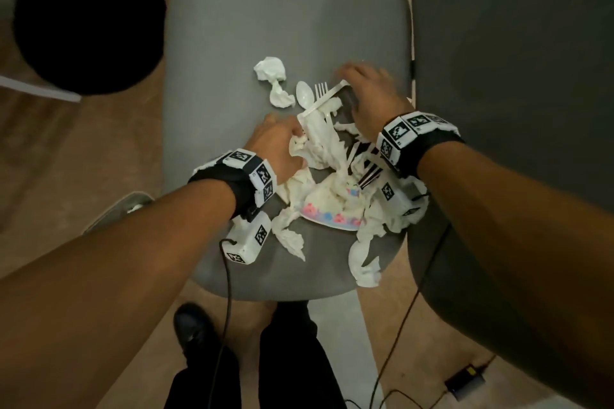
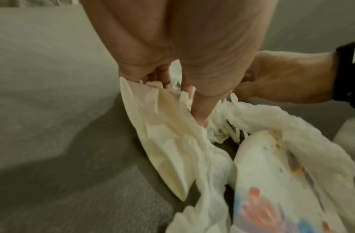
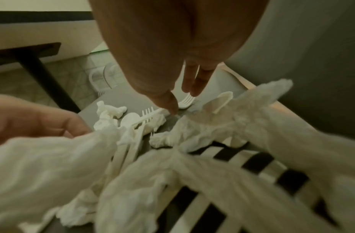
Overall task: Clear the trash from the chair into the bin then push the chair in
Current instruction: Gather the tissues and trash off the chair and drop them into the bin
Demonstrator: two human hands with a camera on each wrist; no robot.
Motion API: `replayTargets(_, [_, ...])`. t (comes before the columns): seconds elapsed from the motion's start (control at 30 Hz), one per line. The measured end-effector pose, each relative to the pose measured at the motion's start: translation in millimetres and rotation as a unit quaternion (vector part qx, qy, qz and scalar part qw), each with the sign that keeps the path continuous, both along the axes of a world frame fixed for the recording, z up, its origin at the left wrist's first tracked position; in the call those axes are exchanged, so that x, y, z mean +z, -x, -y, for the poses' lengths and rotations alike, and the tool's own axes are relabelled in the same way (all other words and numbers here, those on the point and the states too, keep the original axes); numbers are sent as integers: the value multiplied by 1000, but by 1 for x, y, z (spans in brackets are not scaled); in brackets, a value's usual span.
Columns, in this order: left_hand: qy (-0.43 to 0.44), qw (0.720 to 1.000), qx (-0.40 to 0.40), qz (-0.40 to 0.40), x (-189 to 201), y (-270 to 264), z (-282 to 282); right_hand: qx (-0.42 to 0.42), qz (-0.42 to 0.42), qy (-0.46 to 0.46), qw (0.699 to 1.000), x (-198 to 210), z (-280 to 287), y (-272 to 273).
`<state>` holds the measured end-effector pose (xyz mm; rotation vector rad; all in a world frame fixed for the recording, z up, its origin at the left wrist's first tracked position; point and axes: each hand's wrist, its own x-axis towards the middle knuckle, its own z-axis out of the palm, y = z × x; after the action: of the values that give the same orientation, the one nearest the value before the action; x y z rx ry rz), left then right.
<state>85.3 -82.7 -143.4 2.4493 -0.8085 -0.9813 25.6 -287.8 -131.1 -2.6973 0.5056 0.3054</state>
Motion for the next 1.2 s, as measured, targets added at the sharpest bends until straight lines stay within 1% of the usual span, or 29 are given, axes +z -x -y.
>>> replayTargets(0.1, [7, 1000, 24, 12, 2, -9, 1, 40, -38, 16, 998, -3, 0, -14])
replayTargets(0.17, [11, 998, 51, 19, 5, -17, -2, 62, -60, 48, 995, -5, 0, -20])
replayTargets(0.3, [26, 995, 91, 28, 13, -31, -11, 75, -80, 89, 990, -5, -1, -25])
replayTargets(0.37, [32, 993, 107, 31, 16, -34, -17, 62, -80, 93, 990, -3, -4, -24])
replayTargets(0.47, [50, 988, 144, 34, 19, -37, -30, -24, -69, 72, 995, -1, -11, -29])
replayTargets(0.53, [57, 984, 163, 38, 18, -37, -40, -75, -119, 50, 989, 3, -20, -34])
replayTargets(0.57, [59, 983, 170, 40, 18, -37, -46, -81, -158, 43, 983, 5, -25, -35])
replayTargets(0.63, [61, 981, 182, 42, 16, -35, -58, -57, -219, 32, 973, 5, -35, -36])
replayTargets(0.7, [63, 978, 193, 42, 15, -33, -71, -41, -240, 15, 970, 3, -43, -36])
replayTargets(0.77, [69, 975, 207, 42, 13, -30, -85, -54, -226, 5, 973, 4, -51, -40])
replayTargets(0.87, [79, 968, 233, 37, 14, -27, -106, -88, -193, 0, 977, 17, -64, -47])
replayTargets(1.0, [98, 958, 266, 36, 23, -26, -131, -116, -124, 80, 982, 47, -70, -53])
replayTargets(1.1, [108, 951, 287, 39, 29, -23, -148, -129, -103, 100, 981, 64, -73, -54])
replayTargets(1.2, [129, 946, 296, 37, 34, -19, -162, -148, -87, 107, 979, 74, -84, -52])
